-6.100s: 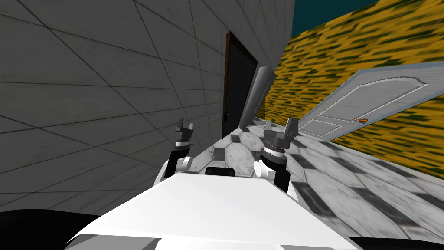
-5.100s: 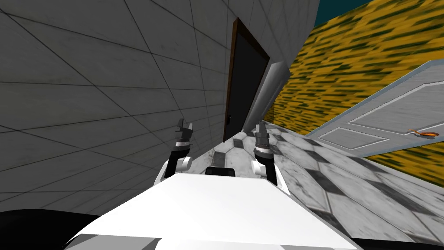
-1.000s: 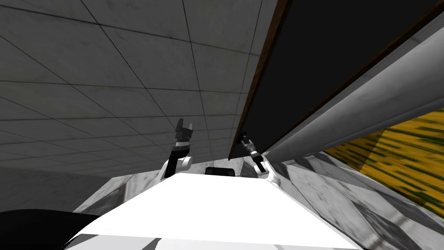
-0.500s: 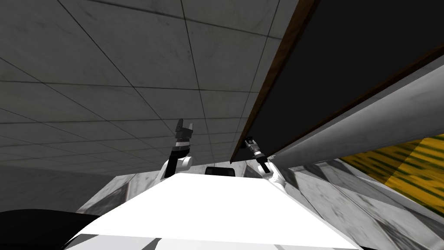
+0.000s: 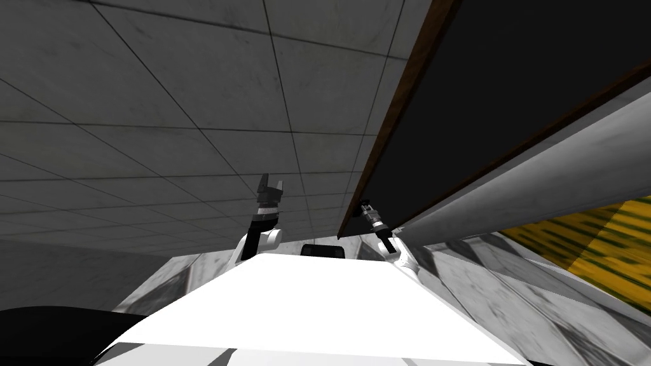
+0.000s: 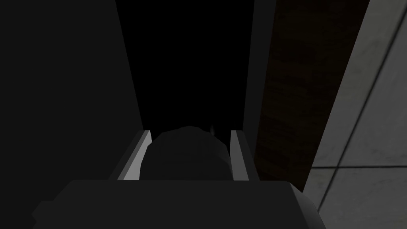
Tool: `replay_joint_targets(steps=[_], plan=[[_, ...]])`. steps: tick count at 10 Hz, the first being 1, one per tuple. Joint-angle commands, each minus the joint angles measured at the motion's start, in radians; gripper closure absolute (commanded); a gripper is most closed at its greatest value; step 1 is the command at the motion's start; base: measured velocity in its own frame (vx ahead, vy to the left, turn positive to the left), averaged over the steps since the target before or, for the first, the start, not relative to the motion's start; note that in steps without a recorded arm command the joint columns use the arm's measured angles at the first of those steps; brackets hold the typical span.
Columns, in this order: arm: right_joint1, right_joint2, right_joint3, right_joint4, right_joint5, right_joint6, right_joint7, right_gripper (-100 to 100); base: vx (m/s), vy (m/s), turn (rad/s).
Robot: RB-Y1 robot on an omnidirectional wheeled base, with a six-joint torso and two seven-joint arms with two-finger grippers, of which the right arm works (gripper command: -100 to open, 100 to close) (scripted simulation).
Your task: Pull the door open
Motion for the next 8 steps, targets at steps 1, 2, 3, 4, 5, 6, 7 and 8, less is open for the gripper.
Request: replay_joint_targets(steps=[1, 2, 3, 4, 5, 6, 7, 8], plan=[[0.001, 0.001, 0.002, 0.000, 0.000, -0.001, -0.001, 100, 0.000, 0.000, 0.000], [0.004, 0.001, 0.002, -0.004, -0.014, 0.002, -0.035, 100, -0.010, -0.015, 0.046], [0.006, 0.001, 0.003, -0.006, -0.019, 0.003, -0.049, 100, -0.022, -0.027, 0.057], [0.009, 0.002, 0.004, -0.009, -0.029, 0.005, -0.076, 100, -0.030, -0.024, 0.064], [0.013, 0.002, 0.006, -0.012, -0.041, 0.007, -0.105, 100, -0.031, -0.022, 0.062], [0.016, 0.003, 0.008, -0.016, -0.052, 0.009, -0.133, 100, -0.031, -0.023, 0.056], [0.020, 0.003, 0.010, -0.019, -0.064, 0.011, -0.160, 100, -0.033, -0.025, 0.067], [0.025, 0.004, 0.012, -0.024, -0.080, 0.014, -0.189, 100, -0.039, -0.030, 0.085]])
